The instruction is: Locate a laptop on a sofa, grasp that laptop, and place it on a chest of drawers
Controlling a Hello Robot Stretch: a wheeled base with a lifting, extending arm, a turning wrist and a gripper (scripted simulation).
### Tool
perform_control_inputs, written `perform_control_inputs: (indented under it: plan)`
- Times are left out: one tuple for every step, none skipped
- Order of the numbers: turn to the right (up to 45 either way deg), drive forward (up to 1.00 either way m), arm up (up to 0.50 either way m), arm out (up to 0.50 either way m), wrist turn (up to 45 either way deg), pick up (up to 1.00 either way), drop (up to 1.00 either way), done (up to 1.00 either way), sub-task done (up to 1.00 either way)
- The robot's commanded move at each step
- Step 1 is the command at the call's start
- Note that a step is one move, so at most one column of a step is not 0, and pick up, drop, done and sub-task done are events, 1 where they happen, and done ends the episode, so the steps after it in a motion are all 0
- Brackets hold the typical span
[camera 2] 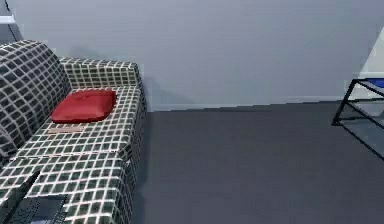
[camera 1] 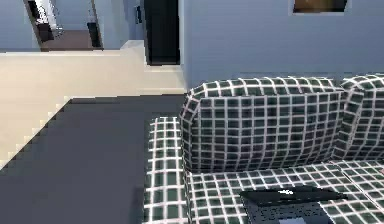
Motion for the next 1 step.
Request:
perform_control_inputs:
  plan:
    - [-45.0, 0.0, 0.0, 0.0, 0.0, 0.0, 0.0, 0.0, 0.0]
